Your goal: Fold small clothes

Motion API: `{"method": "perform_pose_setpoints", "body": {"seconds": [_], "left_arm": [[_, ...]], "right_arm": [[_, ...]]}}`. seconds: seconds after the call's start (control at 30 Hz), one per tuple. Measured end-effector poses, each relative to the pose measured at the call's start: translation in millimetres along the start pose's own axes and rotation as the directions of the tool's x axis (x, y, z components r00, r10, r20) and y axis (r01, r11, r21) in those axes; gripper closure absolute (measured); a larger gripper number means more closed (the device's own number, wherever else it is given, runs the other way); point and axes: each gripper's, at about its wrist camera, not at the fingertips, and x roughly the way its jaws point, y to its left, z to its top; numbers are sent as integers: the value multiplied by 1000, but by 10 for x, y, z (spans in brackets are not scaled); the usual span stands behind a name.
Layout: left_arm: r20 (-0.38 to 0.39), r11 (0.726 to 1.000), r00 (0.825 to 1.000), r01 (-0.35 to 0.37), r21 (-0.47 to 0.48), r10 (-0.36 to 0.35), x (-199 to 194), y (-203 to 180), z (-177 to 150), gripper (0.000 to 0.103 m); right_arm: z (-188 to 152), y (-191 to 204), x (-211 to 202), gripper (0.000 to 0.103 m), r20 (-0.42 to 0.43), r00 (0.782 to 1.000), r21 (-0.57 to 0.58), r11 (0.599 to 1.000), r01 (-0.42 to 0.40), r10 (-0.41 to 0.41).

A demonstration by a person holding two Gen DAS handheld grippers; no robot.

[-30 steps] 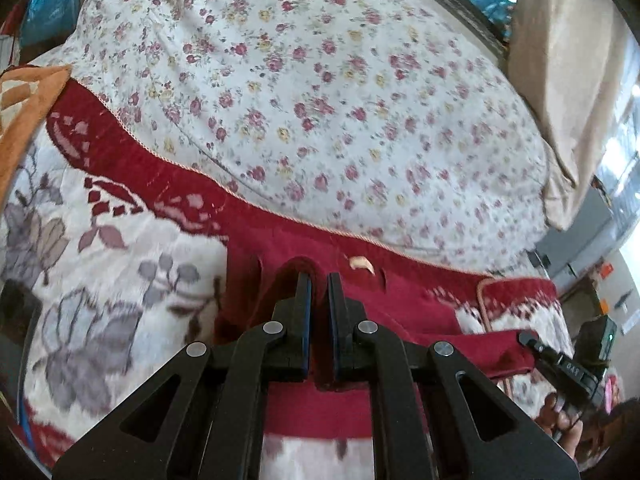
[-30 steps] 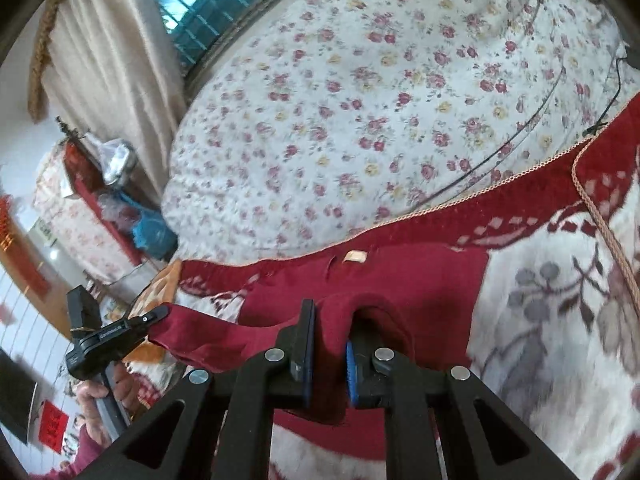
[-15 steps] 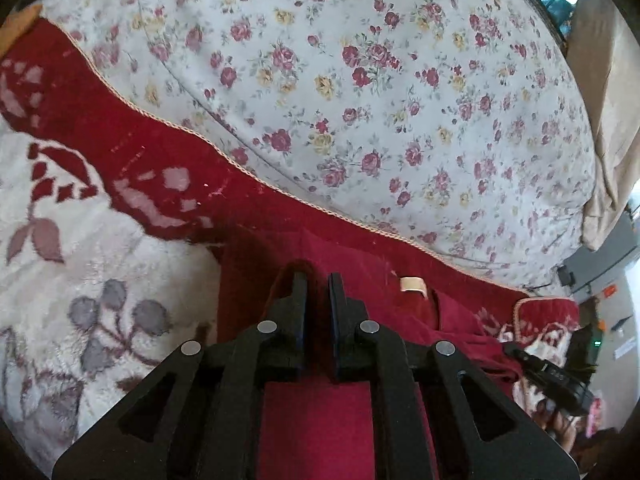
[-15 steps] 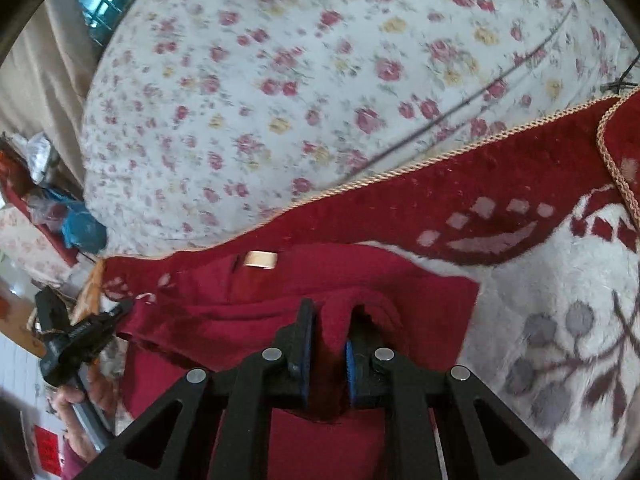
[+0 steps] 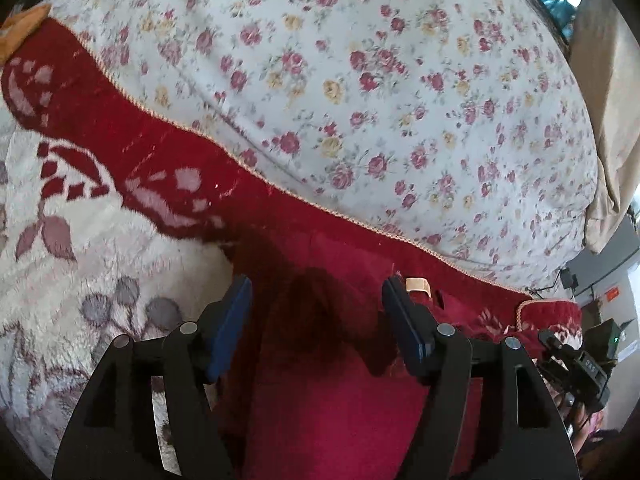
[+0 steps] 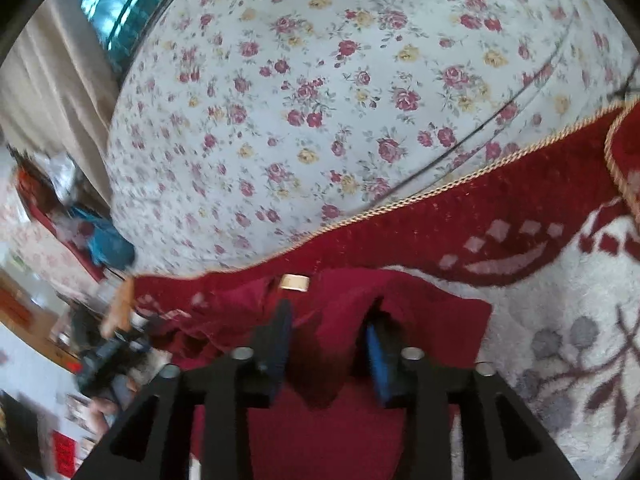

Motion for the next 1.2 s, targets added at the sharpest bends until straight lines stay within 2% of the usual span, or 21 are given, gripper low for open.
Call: {"method": "perform_pose_setpoints", "body": {"seconds": [0.13,0.2,0.27,0.33,0.43,0.47,0.53,0.6,0.63,0.67,0.87,1.0,1.03,1.13,1.2], "left_arm": [[49,1000,999,-1,-29,3,-83,76,37,37],[75,999,997,6,-50,-2,-141,120,67,37],[99,998,995,19,-62,-13,-182,136,87,36],[101,998,995,18,-53,-13,-174,117,81,36],[57,1000,998,-18,-11,19,-41,44,32,35],[30,998,998,-57,7,57,37,24,3,35],[-19,990,990,-138,36,139,186,24,-51,35],[-85,975,972,-215,63,220,363,69,-100,35],[-104,972,967,-226,62,231,418,104,-118,35],[-118,973,966,-226,52,231,468,138,-126,35],[-84,967,965,-242,76,248,368,68,-131,35],[-64,972,972,-221,78,226,160,-3,-164,35],[-54,971,972,-224,86,229,86,-27,-191,35],[-30,964,970,-236,121,241,-84,-110,-284,35],[-21,955,964,-260,140,265,-235,-174,-382,35]], "right_arm": [[64,-116,-91,65,17,998,69,996,-53,52],[89,-122,-215,64,66,995,81,994,-79,73],[118,-67,-386,64,149,988,36,999,-33,27],[133,-7,-432,61,174,985,-2,1000,-12,13],[81,56,-205,62,89,996,-44,999,12,-8],[44,97,-37,62,46,997,-78,995,59,-56],[-6,87,191,62,-3,990,-115,983,140,-141],[-52,-38,448,62,-70,971,-124,968,219,-228],[-68,-132,523,62,-94,963,-109,964,242,-252],[-68,-217,549,62,-94,968,-83,971,226,-233],[-51,-32,324,62,-48,960,-127,955,269,-276],[-273,188,68,61,-95,960,-193,951,240,-262],[-357,253,41,61,-107,954,-234,940,248,-279],[-557,285,153,61,-150,915,-336,889,310,-375],[-635,188,265,59,-167,907,-349,883,313,-387]]}}
